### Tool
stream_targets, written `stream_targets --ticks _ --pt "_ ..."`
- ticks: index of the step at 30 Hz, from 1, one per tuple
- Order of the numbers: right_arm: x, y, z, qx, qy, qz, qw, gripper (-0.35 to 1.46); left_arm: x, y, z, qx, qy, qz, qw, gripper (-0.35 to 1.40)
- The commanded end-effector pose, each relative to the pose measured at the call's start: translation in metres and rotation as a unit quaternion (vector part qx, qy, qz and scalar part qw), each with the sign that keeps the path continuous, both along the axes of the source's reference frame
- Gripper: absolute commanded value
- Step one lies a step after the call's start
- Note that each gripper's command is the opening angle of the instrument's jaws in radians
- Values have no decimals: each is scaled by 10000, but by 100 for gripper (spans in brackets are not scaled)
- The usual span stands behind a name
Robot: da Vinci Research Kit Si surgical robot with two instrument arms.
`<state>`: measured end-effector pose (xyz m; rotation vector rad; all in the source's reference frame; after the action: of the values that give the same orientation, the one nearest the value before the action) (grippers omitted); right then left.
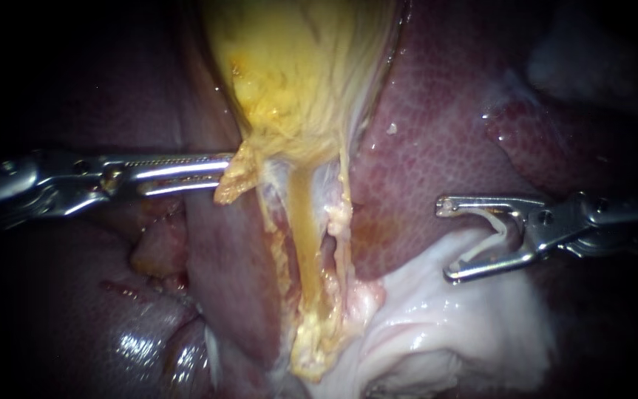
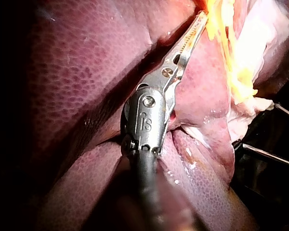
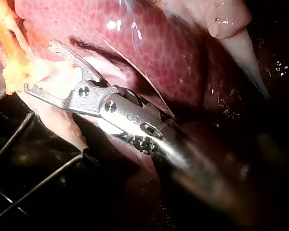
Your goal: Grabbing gallbladder
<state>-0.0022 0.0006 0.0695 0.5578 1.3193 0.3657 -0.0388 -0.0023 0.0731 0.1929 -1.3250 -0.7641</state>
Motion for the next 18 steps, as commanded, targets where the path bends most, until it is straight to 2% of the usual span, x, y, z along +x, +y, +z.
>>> stream_targets --ticks 1,7,13,18 --pt "0 0 0 0 0 0 10000 60 0 0 0 0 1 -1 10000 -35" --pt "0 0 0 0 -1 0 10000 60 6 -3 -4 1 -16 25 10000 -35" --pt "0 0 0 0 -1 1 10000 60 22 -8 -9 6 0 35 10000 -1" --pt "0 0 0 0 -1 0 10000 60 36 -12 -16 -15 -46 -13 10000 10"
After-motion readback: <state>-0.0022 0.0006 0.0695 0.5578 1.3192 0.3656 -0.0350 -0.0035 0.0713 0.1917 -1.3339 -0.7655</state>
